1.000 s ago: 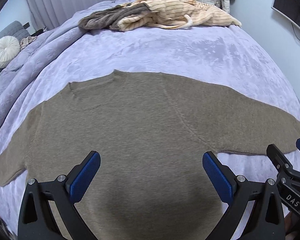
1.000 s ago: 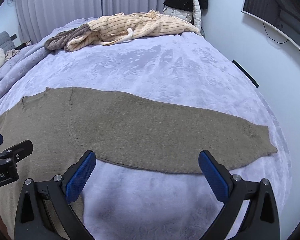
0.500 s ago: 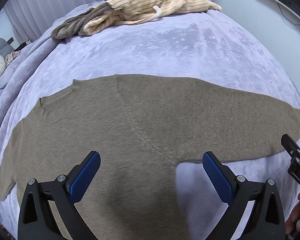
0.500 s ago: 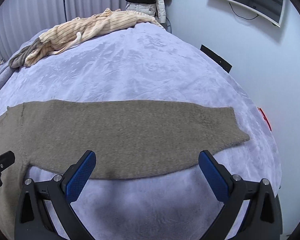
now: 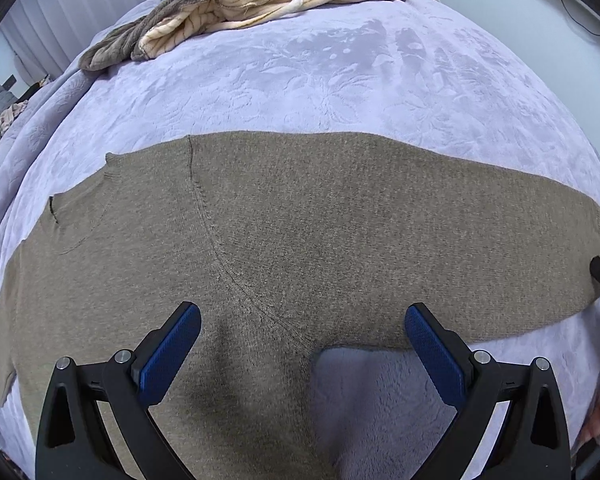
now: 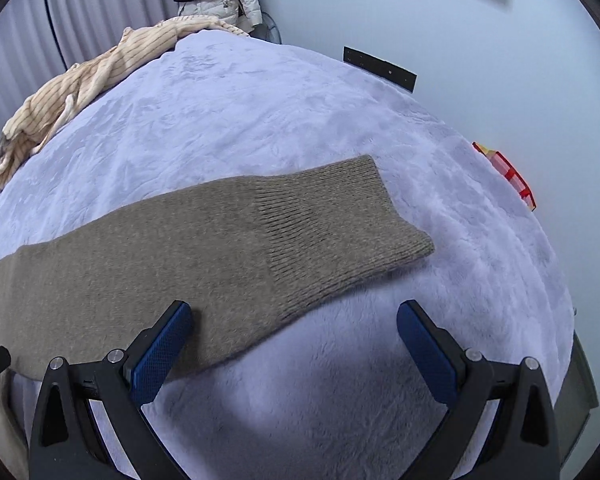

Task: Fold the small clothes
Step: 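Move the right gripper to the ribbed cuff of a sweater sleeve, then close the right gripper on the ribbed sleeve cuff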

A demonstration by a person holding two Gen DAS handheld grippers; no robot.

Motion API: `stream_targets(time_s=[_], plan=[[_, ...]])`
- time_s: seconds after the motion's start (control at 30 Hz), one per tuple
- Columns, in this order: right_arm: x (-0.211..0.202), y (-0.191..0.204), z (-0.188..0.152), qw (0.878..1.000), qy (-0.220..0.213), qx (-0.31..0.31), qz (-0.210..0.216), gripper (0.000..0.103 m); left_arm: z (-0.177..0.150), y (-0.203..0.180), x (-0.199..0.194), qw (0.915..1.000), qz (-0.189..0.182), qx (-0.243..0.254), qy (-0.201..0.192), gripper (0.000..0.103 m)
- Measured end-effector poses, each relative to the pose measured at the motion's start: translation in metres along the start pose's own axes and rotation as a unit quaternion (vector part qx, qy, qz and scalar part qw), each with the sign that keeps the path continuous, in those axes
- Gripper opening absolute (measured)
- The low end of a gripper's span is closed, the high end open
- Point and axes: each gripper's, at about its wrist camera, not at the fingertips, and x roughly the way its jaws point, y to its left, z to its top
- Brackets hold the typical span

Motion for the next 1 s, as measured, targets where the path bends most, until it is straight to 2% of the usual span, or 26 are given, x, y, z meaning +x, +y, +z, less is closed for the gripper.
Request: stream_targets(time_s=[0.13, 0.27, 0.43, 0.5, 0.53, 0.57, 0.6, 0.7, 0.77, 0.87, 0.97, 1.0], plan=[[0.01, 0.003, 0.015, 1.0, -0.013, -0.004, 0.007, 0.101, 0.001, 0.003, 0.008, 1.0, 0.002, -0.005, 0.007, 0.102], [0.018, 0.013, 0.027, 1.0, -0.019, -0.017, 0.013, 0.094, 0.004, 0.006, 0.015, 0.9999, 0.002, -0.011, 0.01, 0.102], [0.018, 0.018, 0.028, 0.999, -0.025, -0.027, 0.015, 0.091, 0.012, 0.004, 0.022, 0.9998, 0.0, -0.015, 0.012, 0.102], [0.018, 0.017, 0.028, 0.999, -0.027, -0.025, 0.017, 0.086, 0.017, 0.0, 0.025, 0.9998, 0.0, -0.015, 0.012, 0.102], [0.018, 0.017, 0.028, 0.999, -0.028, -0.024, 0.018, 0.082, 0.02, -0.003, 0.026, 0.9998, -0.001, -0.014, 0.011, 0.102], [0.018, 0.016, 0.028, 0.999, -0.031, -0.025, 0.023, 0.069, 0.023, -0.007, 0.028, 0.9999, -0.002, -0.012, 0.01, 0.102], [0.017, 0.016, 0.029, 0.999, -0.032, -0.027, 0.033, 0.05, 0.025, -0.01, 0.03, 0.9999, -0.002, -0.008, 0.01, 0.102], [0.015, 0.014, 0.03, 0.998, -0.031, -0.024, 0.056, 0.014, 0.03, -0.022, 0.038, 0.9999, 0.004, 0.004, 0.011, 0.102], [0.01, 0.01, 0.029, 0.997, -0.035, -0.015, 0.072, 0.008, 0.031, -0.026, 0.048, 0.9997, 0.005, 0.006, 0.024, 0.102], [-0.001, -0.001, 0.029, 0.993, -0.048, 0.014, 0.105, 0.007, 0.031, -0.024, 0.05, 0.9996, 0.002, 0.01, 0.027, 0.102], [-0.012, -0.008, 0.029, 0.99, -0.065, 0.028, 0.125, 0.007, 0.032, -0.011, 0.035, 0.9997, -0.015, -0.018, 0.004, 0.102], [-0.014, -0.009, 0.029, 0.989, -0.068, 0.028, 0.126, 0.007, 0.032, -0.007, 0.035, 0.9997, -0.005, -0.023, 0.0, 0.102]])
